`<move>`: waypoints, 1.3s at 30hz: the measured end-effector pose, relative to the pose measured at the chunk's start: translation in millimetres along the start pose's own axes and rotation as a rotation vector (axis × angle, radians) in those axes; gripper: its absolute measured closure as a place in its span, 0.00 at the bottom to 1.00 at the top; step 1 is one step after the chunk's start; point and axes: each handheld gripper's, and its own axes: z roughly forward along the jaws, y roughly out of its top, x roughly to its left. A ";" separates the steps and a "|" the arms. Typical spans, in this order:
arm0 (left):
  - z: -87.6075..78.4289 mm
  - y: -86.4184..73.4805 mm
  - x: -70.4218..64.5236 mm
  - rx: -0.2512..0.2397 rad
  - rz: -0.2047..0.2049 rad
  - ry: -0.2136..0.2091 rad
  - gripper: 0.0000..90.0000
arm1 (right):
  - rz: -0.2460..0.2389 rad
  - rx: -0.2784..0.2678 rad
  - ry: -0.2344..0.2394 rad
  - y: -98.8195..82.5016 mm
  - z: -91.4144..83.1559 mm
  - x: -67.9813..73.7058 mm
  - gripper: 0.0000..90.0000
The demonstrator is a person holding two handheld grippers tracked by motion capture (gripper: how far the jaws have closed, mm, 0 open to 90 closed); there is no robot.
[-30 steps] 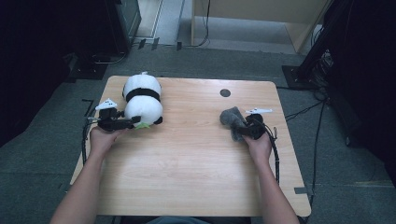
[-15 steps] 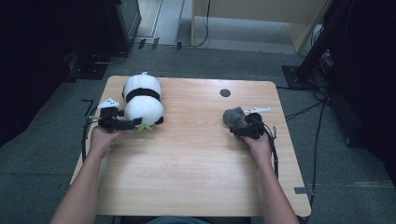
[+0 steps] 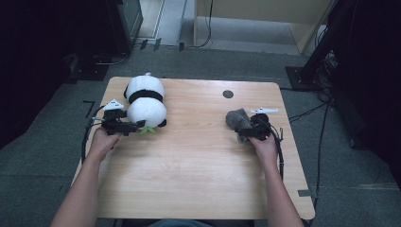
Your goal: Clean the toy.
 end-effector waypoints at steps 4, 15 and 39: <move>-8.7 3.4 0.5 -0.056 -0.011 -0.015 0.00 | -0.003 -0.003 0.003 -0.3 -2.7 0.0 0.17; -33.7 10.9 -23.2 -0.082 0.024 -0.056 0.00 | -0.018 -0.038 0.005 -2.3 -29.4 8.7 0.17; -22.0 -11.4 -90.0 -0.054 0.101 -0.144 0.00 | -0.117 -0.074 0.122 -35.4 -39.7 72.5 0.23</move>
